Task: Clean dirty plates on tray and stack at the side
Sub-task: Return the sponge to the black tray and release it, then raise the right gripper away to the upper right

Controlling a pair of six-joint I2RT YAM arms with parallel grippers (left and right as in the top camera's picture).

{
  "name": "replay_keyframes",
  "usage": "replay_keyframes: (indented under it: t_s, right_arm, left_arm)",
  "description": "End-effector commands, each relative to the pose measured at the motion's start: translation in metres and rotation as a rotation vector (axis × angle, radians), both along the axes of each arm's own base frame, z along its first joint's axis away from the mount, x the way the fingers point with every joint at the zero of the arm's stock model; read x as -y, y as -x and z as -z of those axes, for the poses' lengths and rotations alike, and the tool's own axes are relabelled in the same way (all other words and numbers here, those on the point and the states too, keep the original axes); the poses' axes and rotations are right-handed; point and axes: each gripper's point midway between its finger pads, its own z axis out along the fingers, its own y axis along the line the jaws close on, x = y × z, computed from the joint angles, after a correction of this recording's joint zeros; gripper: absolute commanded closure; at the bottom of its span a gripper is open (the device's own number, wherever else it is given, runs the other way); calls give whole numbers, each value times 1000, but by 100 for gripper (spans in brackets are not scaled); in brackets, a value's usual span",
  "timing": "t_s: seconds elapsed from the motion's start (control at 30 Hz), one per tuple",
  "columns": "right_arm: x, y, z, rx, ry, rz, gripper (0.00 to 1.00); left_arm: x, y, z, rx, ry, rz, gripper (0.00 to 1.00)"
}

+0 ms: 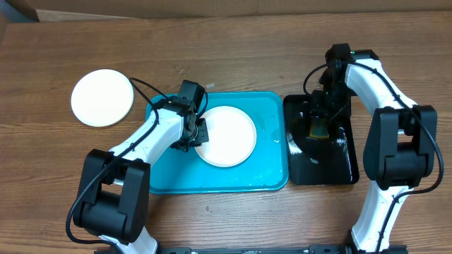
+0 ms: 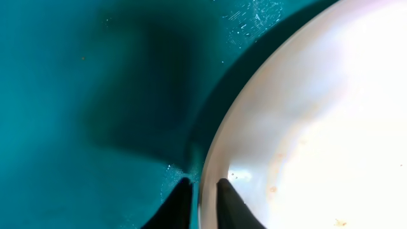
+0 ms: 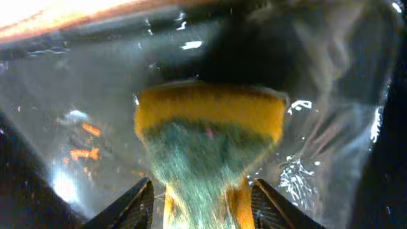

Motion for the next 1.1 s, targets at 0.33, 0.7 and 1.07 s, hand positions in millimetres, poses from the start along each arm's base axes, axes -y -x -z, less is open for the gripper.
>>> replay_keyframes:
  t_s: [0.33,0.7,1.07]
  right_arm:
    - [40,-54,-76,205,4,155,44]
    - [96,-50,-76,203,17,287,0]
    - [100,-50,-76,207,18,294,0]
  left_arm:
    - [5,-9,-12,43,9,20,75]
    - [5,-9,-8,39,8,19,73]
    - [5,-10,-7,44,10,17,76]
